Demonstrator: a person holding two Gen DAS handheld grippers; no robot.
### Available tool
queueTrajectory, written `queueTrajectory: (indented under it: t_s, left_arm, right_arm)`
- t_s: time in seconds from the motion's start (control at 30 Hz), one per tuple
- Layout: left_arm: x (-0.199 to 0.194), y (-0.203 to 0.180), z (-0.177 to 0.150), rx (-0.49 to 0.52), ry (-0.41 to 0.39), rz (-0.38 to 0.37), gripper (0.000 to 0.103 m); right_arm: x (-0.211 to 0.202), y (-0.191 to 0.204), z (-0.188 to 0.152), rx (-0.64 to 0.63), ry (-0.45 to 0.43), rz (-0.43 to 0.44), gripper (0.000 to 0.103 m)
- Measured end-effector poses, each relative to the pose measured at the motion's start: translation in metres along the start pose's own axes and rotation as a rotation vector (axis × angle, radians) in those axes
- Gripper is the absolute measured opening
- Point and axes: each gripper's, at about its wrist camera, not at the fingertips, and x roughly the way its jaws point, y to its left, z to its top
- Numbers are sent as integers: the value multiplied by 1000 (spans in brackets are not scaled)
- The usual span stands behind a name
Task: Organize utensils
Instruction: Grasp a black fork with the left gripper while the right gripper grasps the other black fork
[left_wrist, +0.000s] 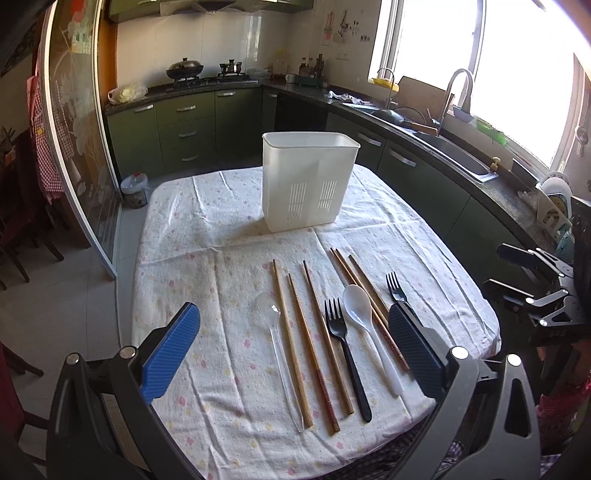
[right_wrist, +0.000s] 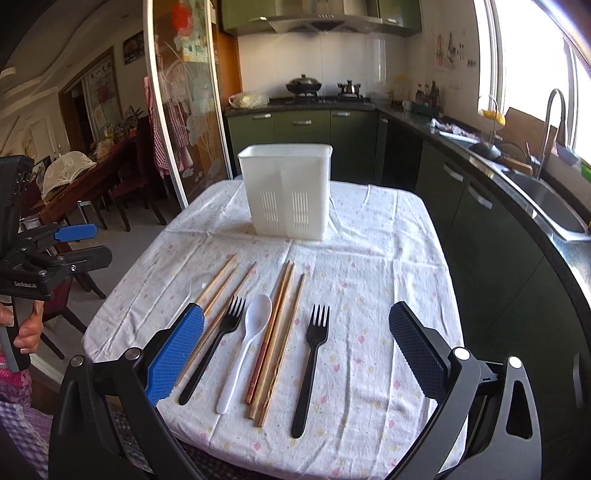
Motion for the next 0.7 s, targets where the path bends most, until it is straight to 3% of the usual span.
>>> queueTrajectory:
  t_s: [0.17,0.4,0.47,0.5,0.53,0.7]
  left_arm:
    - [41,-10,11,-34,163,-65,97]
    - [107,-29,4,-108,459,-207,96]
    - [119,-39,-1,-96,502,-206,85]
    - [124,-44,-4,-85,522,-196,72]
    - [129,-47,-6,-82,541,-190,66]
    - [152,-60,-19,-67,620,-129,50]
  right_arm:
    - [18,-27,-4,81,65,14,99]
    - [18,-36,-1,101,116,7,99]
    - [16,-37,0,98,113,-10,99]
    - [15,-38,-1,99,111,-13,99]
    - [14,-39,-2,102,109,-12,99]
    - [14,-38,-6,96,124,-14,99]
